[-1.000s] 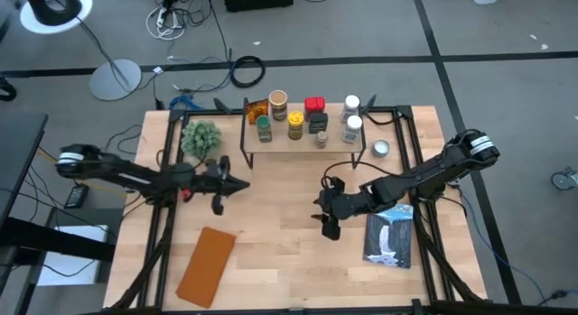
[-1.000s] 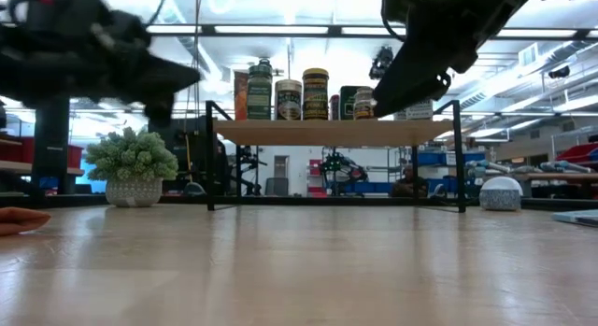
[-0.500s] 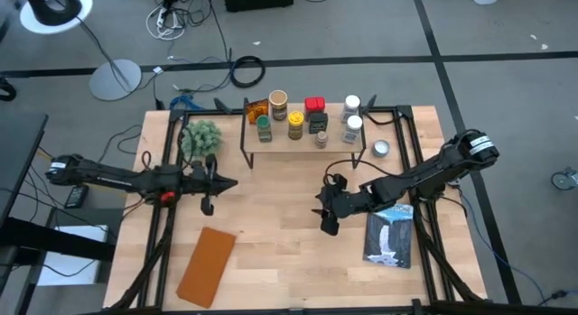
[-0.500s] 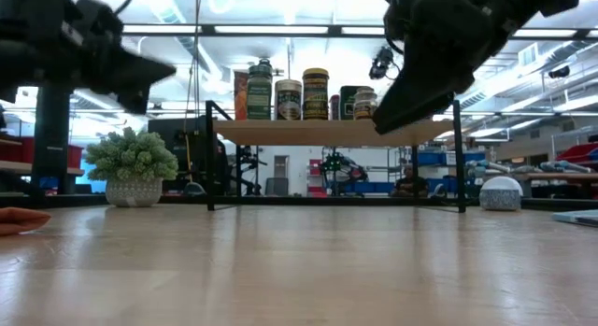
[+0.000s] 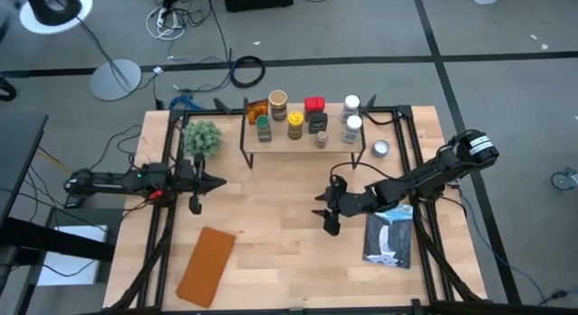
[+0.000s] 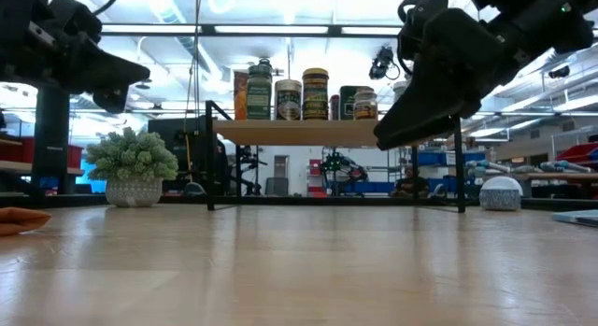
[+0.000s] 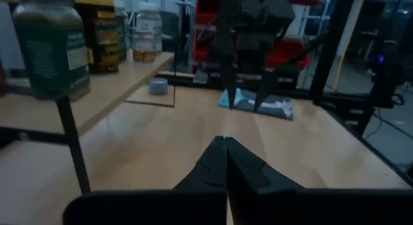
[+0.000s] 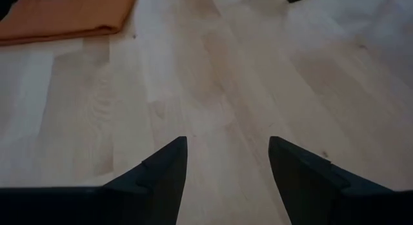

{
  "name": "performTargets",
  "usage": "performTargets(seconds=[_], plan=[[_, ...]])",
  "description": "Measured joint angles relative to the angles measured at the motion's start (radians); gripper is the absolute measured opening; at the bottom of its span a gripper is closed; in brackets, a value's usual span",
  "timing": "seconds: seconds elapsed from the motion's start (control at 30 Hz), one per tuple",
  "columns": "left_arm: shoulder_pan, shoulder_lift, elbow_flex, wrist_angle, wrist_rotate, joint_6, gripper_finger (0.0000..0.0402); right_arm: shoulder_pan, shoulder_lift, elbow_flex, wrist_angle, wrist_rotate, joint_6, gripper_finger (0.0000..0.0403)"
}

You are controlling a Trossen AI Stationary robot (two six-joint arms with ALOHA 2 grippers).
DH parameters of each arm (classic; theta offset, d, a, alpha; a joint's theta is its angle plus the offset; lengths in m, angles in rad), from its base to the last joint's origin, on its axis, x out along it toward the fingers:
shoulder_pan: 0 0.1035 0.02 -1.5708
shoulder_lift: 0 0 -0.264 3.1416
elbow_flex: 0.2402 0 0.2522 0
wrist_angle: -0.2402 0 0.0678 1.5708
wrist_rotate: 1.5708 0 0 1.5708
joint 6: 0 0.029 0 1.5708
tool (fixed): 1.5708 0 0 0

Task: Shelf spices
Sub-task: Return to Home Position

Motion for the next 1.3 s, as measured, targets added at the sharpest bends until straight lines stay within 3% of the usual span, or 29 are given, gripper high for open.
performTargets(seconds=[0.23, 0.57, 0.9, 1.07, 1.3], plan=[[0.000, -0.006, 0.016, -0.022, -0.021, 0.002, 0.0000, -0.002, -0.001, -0.009, 0.024, -0.004, -0.008, 0.0215], [0.000, 0.012, -0.041, 0.089, -0.012, -0.020, 0.0000, -0.017, 0.000, -0.012, 0.048, -0.003, -0.053, 0.0216], [0.000, 0.015, -0.041, 0.142, 0.008, -0.024, 0.0000, -0.022, -0.011, -0.267, 0.442, -0.113, -0.075, 0.0215], [0.000, 0.016, -0.042, 0.192, 0.008, -0.024, 0.0000, -0.038, -0.124, -0.417, 0.571, -0.158, -0.061, 0.0217], [0.000, 0.016, -0.042, 0.208, 0.008, -0.024, 0.0000, -0.054, -0.455, -0.596, 0.559, -0.160, -0.071, 0.0216]])
